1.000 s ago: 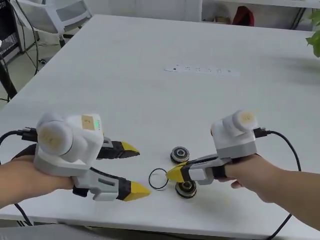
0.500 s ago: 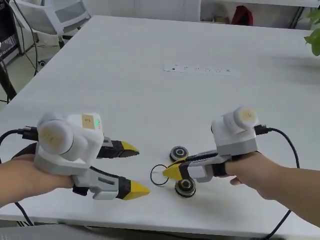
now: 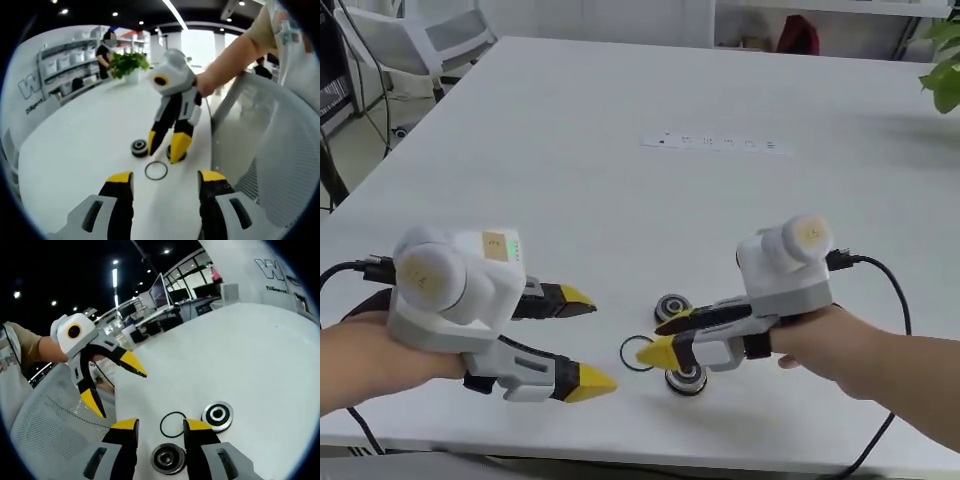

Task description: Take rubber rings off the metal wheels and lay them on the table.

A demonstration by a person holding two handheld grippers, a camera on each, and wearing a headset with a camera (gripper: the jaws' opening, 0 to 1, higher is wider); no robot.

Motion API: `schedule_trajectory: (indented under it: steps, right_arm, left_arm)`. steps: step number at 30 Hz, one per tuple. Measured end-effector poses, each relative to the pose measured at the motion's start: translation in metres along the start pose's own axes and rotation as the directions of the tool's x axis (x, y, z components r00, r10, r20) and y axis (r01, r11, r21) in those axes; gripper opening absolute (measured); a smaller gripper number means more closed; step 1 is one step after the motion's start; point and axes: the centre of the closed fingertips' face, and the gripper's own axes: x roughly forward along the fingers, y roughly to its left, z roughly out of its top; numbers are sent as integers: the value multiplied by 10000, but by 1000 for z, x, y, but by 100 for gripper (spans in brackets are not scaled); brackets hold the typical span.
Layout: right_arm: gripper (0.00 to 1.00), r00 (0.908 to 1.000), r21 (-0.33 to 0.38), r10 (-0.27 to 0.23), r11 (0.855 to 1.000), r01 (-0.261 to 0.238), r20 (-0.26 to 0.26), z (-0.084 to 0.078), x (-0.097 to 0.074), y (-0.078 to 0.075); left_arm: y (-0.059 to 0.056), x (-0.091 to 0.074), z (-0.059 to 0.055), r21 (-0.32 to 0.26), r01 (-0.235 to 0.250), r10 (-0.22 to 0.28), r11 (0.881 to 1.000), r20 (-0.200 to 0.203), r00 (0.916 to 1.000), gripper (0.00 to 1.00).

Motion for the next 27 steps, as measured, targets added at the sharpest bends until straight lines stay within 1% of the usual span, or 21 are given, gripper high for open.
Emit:
schedule_trajectory:
  steps: [6,12,23,27]
  right_arm:
    - [41,9999,-273,-20,9996,23,112,2,-8,1]
    - [42,9998,-407,-80,9991,89,207,2,-17,0]
    - [43,9993,-413,-222,9989,234,294,-7,-35,-8]
    - [43,9992,-405,-239,9989,252,309,-10,-40,-9]
  left_arm:
    - [0,1,2,32,29,-29,10000,-18,10000,52]
    - [0,6,4,76,104,-103,9999,-65,9999,52]
    - [-3,20,10,170,394,-391,9991,-172,9991,52]
    - [-2,25,11,218,494,-489,9985,-234,9985,52]
